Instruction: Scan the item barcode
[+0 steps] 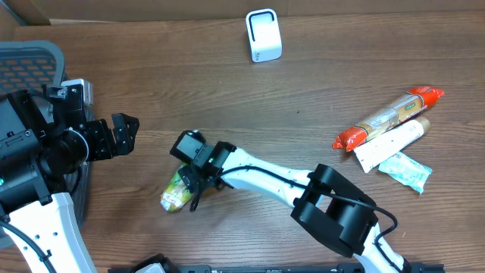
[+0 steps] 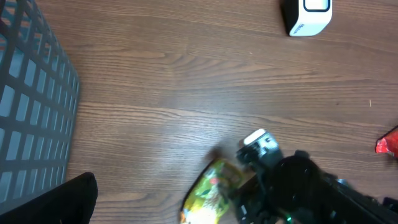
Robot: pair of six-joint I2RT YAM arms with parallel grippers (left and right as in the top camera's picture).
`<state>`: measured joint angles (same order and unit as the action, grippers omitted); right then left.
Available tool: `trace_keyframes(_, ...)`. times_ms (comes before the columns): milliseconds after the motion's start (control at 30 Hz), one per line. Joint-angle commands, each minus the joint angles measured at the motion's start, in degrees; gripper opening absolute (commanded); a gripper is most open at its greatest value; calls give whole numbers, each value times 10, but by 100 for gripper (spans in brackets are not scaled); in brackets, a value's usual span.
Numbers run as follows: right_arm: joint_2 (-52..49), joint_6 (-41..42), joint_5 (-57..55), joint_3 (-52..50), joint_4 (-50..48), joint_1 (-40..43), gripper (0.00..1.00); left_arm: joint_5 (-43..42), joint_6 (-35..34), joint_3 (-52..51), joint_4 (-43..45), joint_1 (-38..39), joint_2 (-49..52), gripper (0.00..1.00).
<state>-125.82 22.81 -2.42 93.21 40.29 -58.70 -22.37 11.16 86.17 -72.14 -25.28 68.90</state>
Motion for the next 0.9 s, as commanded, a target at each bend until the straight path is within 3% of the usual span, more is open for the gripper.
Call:
trace_keyframes(0, -11, 44, -90, -14, 53, 56, 82, -10, 13, 1, 2, -3, 1, 100)
trace_keyframes(200, 4, 54, -32, -13, 129, 128, 86, -10, 13, 1, 2, -3, 1, 99)
trace_keyframes(333, 19, 15, 11, -13, 157, 166, 87, -10, 13, 1, 2, -2, 1, 99)
trace_keyframes(867, 90, -8, 36, -13, 169, 241, 87, -10, 13, 1, 2, -2, 1, 100)
